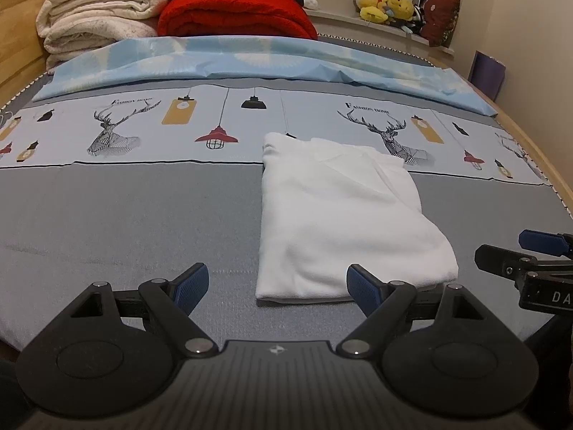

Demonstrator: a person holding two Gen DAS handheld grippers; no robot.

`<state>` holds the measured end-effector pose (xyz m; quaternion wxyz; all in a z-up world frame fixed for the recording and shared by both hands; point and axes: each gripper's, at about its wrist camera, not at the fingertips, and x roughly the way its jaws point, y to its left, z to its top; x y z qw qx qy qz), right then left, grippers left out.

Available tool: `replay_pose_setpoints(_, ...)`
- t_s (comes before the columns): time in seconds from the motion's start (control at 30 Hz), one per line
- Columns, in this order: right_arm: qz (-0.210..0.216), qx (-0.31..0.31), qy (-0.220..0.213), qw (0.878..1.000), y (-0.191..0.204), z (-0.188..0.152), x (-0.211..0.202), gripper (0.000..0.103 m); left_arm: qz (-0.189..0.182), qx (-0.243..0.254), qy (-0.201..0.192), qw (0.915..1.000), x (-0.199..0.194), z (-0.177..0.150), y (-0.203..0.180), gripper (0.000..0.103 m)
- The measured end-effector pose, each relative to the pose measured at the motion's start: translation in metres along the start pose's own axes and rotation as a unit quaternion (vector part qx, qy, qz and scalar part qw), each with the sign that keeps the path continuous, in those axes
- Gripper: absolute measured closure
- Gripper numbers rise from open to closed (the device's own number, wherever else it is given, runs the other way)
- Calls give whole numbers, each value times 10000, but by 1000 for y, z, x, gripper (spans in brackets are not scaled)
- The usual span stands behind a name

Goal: Fold small clothes

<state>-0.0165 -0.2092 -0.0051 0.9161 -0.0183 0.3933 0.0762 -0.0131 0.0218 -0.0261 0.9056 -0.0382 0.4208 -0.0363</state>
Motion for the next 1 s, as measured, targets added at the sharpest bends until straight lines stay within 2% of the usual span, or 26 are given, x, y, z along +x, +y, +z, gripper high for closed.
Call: replay_pose_setpoints(1.0,-4,-32,2,10000,2,1,0,18,-53,39,15,10000,3,-1,-3,14)
